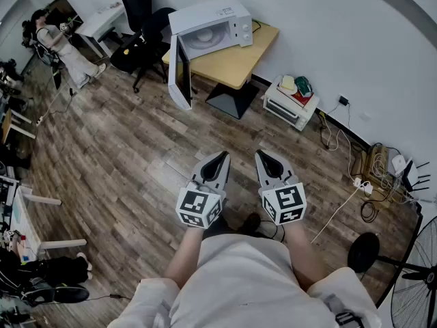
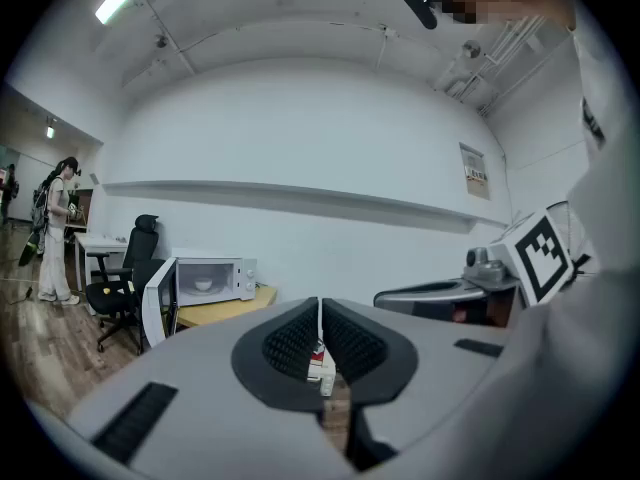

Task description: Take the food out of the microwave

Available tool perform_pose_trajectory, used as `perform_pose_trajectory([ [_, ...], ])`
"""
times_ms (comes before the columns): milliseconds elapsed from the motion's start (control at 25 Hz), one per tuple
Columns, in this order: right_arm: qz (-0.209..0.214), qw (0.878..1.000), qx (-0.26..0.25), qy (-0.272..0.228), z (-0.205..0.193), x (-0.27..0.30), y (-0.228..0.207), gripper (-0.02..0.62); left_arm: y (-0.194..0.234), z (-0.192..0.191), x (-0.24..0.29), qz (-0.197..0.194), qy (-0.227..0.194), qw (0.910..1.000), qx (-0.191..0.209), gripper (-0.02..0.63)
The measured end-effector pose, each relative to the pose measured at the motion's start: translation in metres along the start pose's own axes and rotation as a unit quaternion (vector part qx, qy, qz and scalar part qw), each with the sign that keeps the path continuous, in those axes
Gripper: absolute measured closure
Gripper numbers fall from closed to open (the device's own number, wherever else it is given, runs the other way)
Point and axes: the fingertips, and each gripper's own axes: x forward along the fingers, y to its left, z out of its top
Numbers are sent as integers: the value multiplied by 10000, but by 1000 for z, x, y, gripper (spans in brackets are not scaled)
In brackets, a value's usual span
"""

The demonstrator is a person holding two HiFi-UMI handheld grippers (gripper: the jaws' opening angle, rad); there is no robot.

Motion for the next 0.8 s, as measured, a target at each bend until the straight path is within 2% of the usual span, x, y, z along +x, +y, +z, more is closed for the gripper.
perform_pose_trajectory([
  [200,10,10000,-18,-17,-2,-20,6,595,-18,-3,-14,10,35,10000,66,592],
  [440,10,9999,-111,-13,-5,-26,8,595,-19,-7,-22,72,44,10000,34,592],
  [720,-16,9999,-61,-138,0,-20,-1,595,-16,-6,-9,8,69,10000,61,591],
  [800,-3,9999,-55,-120,-1,-16,-5,568,-15,-6,-3,-15,57,10000,65,591],
])
